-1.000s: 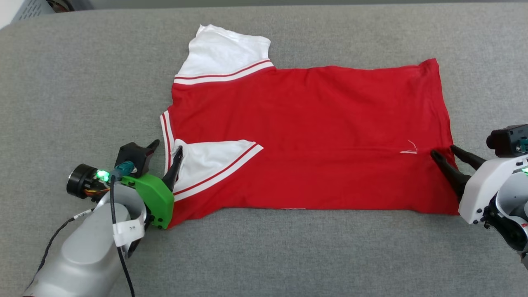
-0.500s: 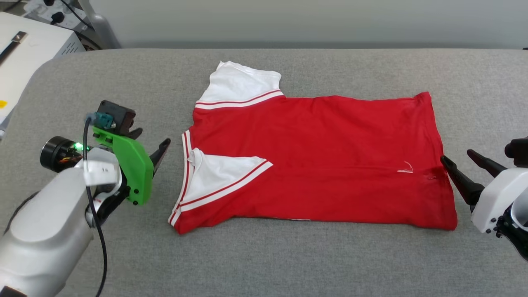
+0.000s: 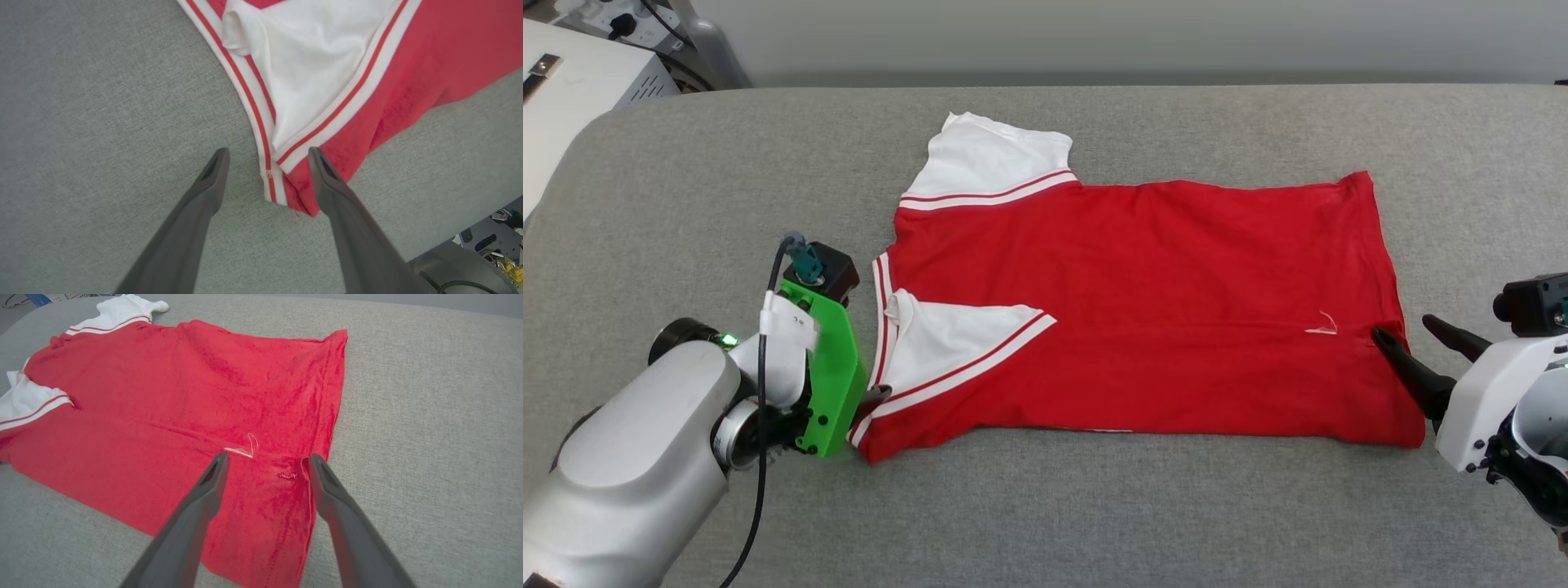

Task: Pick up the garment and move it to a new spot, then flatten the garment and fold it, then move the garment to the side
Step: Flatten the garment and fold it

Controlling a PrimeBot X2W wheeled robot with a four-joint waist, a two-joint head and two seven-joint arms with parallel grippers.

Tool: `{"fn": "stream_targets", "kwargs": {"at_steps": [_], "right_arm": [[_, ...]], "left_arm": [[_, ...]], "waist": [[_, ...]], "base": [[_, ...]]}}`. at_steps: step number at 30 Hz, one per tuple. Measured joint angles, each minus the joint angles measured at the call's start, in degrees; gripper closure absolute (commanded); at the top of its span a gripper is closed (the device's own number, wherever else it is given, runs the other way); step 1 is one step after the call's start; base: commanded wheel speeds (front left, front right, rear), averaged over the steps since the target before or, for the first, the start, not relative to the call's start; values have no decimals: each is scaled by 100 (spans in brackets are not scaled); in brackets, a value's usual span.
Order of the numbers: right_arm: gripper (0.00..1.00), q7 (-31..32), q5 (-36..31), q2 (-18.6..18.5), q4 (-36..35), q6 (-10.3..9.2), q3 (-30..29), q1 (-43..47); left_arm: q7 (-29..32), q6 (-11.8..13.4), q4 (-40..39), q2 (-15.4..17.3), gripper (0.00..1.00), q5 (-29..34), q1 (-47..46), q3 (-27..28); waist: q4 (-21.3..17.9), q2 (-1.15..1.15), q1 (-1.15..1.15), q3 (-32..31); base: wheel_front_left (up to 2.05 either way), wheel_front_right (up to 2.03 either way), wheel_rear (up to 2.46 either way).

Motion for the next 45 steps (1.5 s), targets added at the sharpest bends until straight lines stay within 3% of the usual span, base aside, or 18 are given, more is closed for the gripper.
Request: {"fn": "stream_targets", "kwargs": {"at_steps": [12,14,18,23,28,33,38,45], "right_arm": [[0,77,-78,71,-21,0,136,-209],[0,69,-133,12,-36,0,137,-297],[0,86,-170,-197,-164,0,99,-449],[0,559,-171,-695,-467,0,87,-666],[0,1650,149,-1143,-631,0,187,-755],[0,2651,457,-1319,-614,0,417,-741],[0,2856,453,-1192,-313,0,528,-704],[0,2638,338,-691,432,0,655,-668]], "left_arm": [[-30,-30,812,-136,0,-53,222,-203],[-57,-68,865,-136,100,-77,218,-216],[-290,-84,972,-142,100,-177,170,-243],[-543,-108,883,-131,100,-188,175,-326],[-679,-108,532,10,100,-199,178,-337],[-687,-107,208,59,100,-196,177,-378],[-690,-49,16,57,100,-176,172,-391],[-717,2,-114,75,100,-129,159,-402]], "waist": [[-252,0,0,347],[-284,0,0,362],[-272,0,0,297],[-209,0,0,140],[-128,0,0,26],[-57,0,0,60],[0,0,0,200],[84,0,0,454]], "base": [[0,0,0],[0,0,0],[0,0,0],[0,0,0],[0,0,0],[0,0,0],[0,0,0],[0,0,0]]}}
